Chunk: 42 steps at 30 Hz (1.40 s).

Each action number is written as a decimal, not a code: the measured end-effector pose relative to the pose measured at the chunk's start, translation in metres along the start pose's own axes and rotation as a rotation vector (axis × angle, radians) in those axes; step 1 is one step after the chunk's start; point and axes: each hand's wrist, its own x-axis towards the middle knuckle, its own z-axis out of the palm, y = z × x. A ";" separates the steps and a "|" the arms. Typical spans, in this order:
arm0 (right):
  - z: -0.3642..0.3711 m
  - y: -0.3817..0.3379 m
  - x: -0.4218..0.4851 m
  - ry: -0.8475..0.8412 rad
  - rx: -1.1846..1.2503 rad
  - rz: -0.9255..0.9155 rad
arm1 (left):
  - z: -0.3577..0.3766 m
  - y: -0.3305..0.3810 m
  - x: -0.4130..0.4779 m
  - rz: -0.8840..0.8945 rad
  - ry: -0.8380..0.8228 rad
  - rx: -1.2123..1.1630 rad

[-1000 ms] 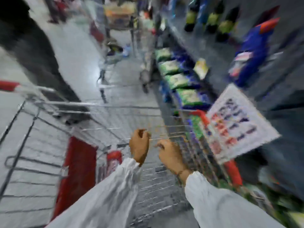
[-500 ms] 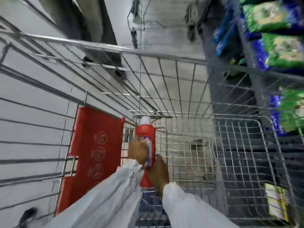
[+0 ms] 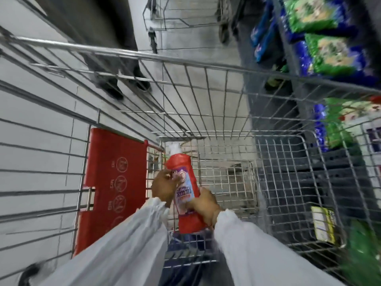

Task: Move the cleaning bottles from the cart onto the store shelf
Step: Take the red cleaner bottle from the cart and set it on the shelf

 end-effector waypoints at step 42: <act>-0.256 0.055 -0.717 0.689 0.247 -1.098 | -0.020 0.211 -0.696 1.054 -1.429 -0.664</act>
